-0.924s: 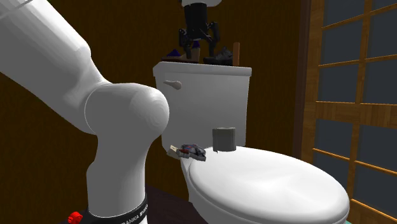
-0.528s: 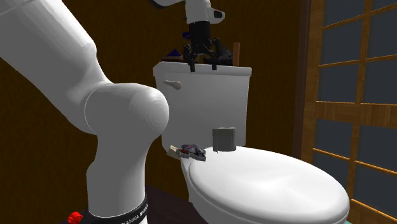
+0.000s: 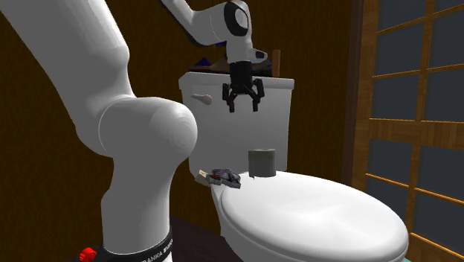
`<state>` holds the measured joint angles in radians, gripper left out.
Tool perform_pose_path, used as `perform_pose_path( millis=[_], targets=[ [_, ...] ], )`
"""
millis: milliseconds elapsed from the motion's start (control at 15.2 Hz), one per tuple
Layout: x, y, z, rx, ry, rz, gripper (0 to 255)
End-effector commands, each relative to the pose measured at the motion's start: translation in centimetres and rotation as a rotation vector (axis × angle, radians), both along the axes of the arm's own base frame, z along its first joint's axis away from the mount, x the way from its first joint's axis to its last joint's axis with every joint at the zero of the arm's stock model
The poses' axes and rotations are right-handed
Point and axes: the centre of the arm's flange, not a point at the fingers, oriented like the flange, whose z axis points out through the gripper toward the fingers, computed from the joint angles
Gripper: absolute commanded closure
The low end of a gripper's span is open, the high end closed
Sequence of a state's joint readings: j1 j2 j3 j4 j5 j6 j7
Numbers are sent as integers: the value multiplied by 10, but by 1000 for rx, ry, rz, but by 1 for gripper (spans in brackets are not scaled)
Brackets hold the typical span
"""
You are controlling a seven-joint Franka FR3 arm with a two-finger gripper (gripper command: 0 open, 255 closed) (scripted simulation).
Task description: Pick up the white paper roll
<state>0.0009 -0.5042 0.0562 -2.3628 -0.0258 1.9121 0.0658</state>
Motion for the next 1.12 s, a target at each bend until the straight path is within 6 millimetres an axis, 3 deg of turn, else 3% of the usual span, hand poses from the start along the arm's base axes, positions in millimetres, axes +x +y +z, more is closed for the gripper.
perform_pose_path(
  millis=[0,594,1056],
  targets=[
    [15,0,-25,-10,25,-6,0],
    [73,5,-134,-55,136,-34,0],
    [73,5,-171,-55,136,-34,0]
  ],
)
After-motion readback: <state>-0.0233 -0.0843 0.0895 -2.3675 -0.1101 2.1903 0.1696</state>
